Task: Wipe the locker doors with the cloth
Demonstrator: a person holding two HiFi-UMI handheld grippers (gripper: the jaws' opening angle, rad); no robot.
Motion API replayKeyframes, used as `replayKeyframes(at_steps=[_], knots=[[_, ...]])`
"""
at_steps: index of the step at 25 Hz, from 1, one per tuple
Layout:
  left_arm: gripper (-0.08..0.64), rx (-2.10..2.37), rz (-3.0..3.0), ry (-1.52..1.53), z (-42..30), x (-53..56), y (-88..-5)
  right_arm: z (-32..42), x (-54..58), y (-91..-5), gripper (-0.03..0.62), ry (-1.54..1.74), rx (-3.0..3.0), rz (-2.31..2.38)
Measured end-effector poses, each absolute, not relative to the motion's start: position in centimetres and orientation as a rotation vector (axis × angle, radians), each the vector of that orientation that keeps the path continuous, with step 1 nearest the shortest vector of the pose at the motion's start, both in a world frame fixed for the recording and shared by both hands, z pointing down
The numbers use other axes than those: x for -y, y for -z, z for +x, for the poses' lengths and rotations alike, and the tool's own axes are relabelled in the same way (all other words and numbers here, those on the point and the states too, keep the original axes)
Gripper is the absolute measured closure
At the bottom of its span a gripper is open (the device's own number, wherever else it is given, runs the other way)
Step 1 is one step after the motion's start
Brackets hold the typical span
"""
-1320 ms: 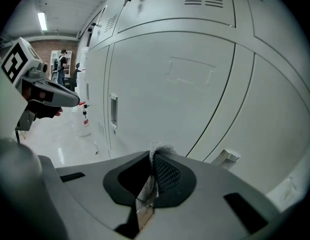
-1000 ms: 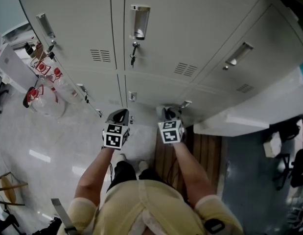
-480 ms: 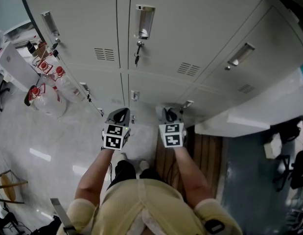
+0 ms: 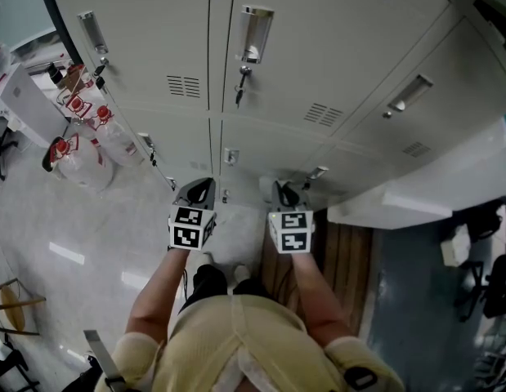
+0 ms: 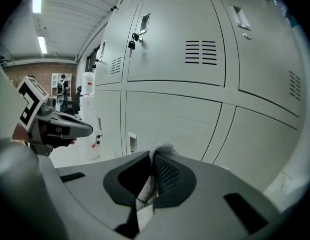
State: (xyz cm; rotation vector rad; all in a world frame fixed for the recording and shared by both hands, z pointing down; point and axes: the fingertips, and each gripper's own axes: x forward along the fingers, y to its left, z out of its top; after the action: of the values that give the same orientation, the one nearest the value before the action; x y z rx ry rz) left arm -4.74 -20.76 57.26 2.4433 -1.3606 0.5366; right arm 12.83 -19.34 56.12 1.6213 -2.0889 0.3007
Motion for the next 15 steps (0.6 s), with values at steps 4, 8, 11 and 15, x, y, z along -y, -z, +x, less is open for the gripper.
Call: replayKeyframes(at_steps=[4, 8, 11, 15], knots=[[0.558, 1.36, 2.433, -0.517, -5.1, 20.4, -56.9, 12.6, 19.1, -55.1, 0.588, -0.31, 2.119, 1.649], [0.558, 1.364, 2.421, -0.5, -5.2, 20.0, -56.6, 13.0, 18.7, -54.6, 0.588, -0.296, 2.136, 1.665], [0.558, 1.355, 2.42, -0.487, -5.1, 19.7, -56.3, 12.8, 18.2, -54.3, 0.588, -0.309, 2.154, 1.672], [0.558, 1.351, 2.442, -0.492, -4.9, 19.5, -55.5, 12.7, 17.9, -54.1, 0.588, -0.325, 2.173, 1.673]])
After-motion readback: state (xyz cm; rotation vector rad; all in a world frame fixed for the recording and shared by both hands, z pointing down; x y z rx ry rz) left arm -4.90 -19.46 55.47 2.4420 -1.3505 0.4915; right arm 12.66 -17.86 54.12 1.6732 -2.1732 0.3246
